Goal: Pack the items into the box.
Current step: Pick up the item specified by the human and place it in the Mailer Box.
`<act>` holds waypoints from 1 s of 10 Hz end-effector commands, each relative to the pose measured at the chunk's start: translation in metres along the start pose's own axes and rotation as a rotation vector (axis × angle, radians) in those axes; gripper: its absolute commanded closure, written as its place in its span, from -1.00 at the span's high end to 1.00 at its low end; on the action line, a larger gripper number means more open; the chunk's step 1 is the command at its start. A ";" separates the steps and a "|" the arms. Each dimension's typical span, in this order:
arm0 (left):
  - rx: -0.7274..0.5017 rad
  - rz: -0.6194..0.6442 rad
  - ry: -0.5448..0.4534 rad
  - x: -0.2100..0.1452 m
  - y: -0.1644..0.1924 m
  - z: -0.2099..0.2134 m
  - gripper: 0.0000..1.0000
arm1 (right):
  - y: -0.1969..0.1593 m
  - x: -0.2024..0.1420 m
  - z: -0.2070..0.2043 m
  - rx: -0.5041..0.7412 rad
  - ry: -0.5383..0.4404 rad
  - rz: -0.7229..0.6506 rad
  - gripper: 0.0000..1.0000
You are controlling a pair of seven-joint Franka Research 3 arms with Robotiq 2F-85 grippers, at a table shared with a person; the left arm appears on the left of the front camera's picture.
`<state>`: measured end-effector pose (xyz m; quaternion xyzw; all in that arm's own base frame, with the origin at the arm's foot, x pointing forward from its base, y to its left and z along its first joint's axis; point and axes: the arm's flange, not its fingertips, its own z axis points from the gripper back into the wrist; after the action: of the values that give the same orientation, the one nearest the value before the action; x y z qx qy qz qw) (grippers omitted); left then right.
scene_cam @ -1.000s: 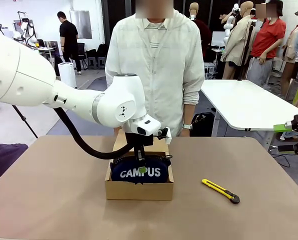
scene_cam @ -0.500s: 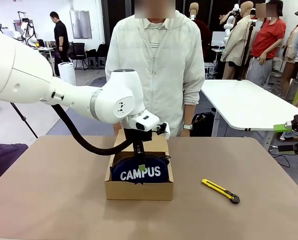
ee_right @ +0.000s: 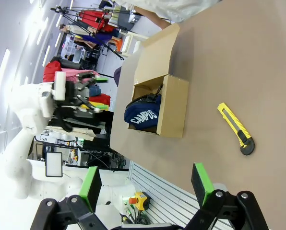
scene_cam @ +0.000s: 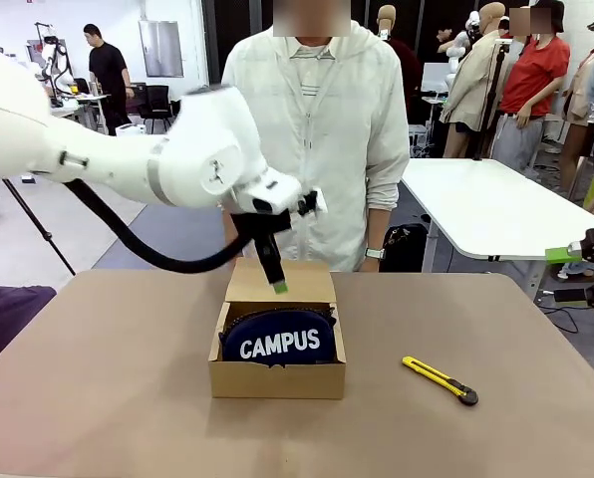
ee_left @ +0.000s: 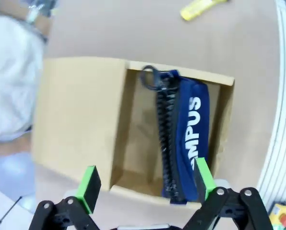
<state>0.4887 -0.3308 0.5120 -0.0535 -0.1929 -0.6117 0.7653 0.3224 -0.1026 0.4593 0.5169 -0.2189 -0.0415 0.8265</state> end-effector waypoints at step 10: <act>-0.509 1.133 -1.025 -0.404 -0.038 0.129 1.00 | 0.002 0.001 0.002 -0.002 0.005 -0.001 1.00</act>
<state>0.3521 0.0798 0.5082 -0.5398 -0.2725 -0.0560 0.7945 0.3222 -0.1030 0.4592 0.5169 -0.2189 -0.0420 0.8265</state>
